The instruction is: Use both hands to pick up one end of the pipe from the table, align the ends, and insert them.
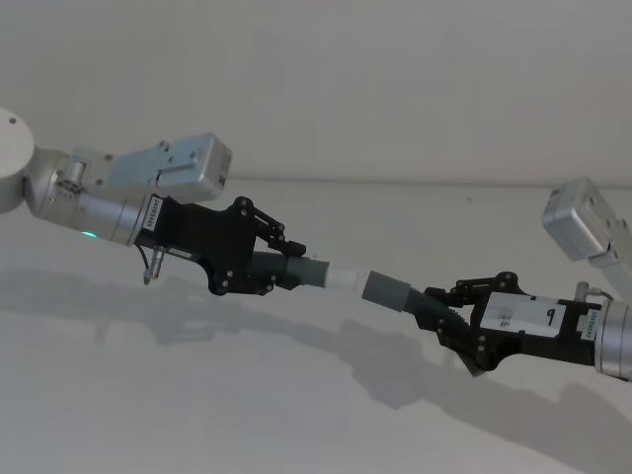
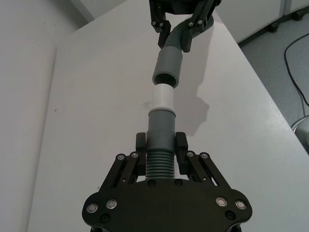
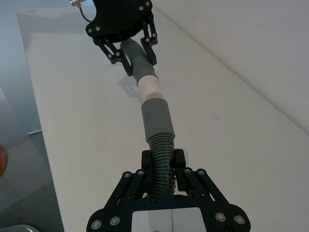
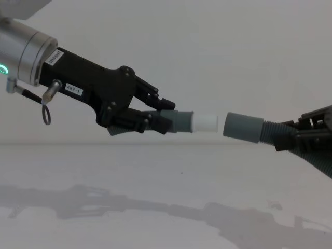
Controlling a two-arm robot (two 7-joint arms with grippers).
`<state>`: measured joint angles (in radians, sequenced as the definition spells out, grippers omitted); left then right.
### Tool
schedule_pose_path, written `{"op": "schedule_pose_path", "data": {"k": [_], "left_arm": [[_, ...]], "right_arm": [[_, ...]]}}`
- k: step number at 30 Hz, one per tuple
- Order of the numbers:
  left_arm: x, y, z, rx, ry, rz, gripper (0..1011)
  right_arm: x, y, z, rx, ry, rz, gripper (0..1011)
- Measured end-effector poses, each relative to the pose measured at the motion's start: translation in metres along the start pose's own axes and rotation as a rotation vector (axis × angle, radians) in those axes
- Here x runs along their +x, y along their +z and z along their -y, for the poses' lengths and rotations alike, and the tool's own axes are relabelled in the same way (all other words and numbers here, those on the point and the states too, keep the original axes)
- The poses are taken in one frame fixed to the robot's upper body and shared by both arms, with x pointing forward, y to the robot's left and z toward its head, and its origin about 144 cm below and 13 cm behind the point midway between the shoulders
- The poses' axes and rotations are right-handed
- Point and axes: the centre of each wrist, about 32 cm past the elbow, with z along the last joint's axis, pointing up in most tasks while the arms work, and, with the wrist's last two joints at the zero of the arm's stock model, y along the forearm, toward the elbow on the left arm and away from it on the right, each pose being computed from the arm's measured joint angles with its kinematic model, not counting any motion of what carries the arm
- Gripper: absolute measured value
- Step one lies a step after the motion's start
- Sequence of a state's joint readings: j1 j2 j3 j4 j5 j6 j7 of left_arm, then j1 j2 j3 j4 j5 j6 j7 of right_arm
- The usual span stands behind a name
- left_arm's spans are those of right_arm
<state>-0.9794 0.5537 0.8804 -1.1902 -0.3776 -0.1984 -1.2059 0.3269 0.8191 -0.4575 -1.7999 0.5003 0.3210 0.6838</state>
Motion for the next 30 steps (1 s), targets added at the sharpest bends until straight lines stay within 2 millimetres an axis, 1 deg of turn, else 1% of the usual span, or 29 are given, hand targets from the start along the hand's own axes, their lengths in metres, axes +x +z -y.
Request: {"op": "schedule_pose_path", "data": {"k": [30], "left_arm": [[-0.0043,0.0011,0.0010,-0.012,0.018,-0.002,347]], "right_arm": [[-0.0048,0.0006,-0.0059,0.026,0.041,-0.009,274]]}}
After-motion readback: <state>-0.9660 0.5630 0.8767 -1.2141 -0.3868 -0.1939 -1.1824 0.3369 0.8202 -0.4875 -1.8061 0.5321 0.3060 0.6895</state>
